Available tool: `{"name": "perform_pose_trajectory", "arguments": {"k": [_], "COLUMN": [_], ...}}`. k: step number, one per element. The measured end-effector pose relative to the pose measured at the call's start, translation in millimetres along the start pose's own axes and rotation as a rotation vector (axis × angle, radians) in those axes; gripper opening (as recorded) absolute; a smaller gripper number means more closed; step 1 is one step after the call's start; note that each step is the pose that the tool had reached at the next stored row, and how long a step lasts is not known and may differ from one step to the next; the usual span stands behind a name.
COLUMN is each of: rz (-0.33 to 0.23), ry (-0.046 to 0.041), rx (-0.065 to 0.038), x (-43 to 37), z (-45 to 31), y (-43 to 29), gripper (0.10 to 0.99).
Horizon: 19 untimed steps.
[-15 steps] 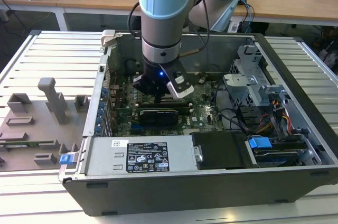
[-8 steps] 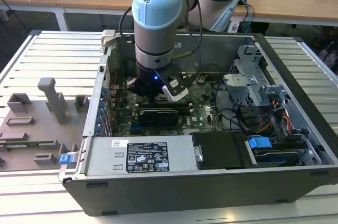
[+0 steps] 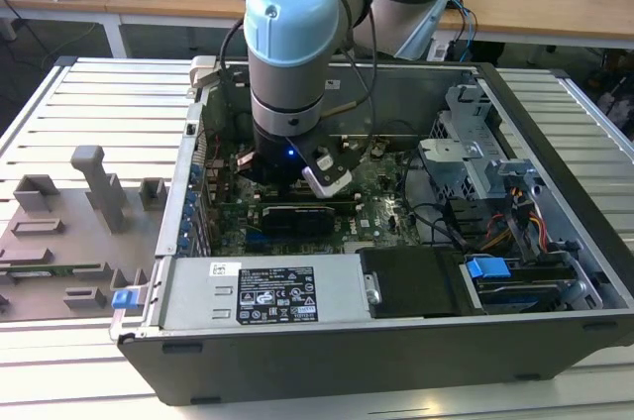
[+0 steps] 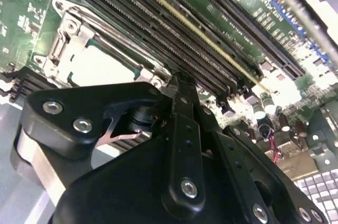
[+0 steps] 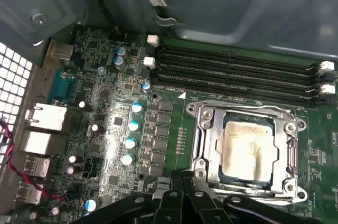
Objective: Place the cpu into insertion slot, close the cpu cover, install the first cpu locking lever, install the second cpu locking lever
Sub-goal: 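Install the second cpu locking lever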
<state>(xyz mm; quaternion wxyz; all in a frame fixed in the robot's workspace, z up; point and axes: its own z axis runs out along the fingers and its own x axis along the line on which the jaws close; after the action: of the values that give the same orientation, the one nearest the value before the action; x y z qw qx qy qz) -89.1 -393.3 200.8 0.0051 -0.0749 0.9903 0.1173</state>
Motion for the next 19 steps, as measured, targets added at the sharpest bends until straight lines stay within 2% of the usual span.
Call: {"name": "perform_pose_trajectory", "arguments": {"k": [1, 2, 4, 7, 9, 11, 13, 18, 19], "rz": [0.000, 0.000, 0.001, 0.002, 0.002, 0.003, 0.003, 0.003, 0.004], "ry": [-0.0001, 0.0001, 0.0057, 0.0100, 0.0101, 0.0125, 0.0154, 0.0227, 0.0250], "rx": [-0.001, -0.001, -0.002, -0.002, -0.001, 0.014, 0.034, 0.083, 0.098], "x": [-0.6, -4.9, -21.4, -36.8, -42.8, -45.4, -47.6, -51.3, -51.9], "z": [-4.0, -4.0, -3.5, -3.0, -3.2, -6.8, -13.0, -12.9, -12.7], "y": [1.2, 1.6, 1.7, 2.4, 5.3, 12.0, 19.4, 29.7, 32.0], "gripper": [0.106, 0.106, 0.106, 0.106, 0.106, 0.106, 0.106, 0.106, 0.106]}}
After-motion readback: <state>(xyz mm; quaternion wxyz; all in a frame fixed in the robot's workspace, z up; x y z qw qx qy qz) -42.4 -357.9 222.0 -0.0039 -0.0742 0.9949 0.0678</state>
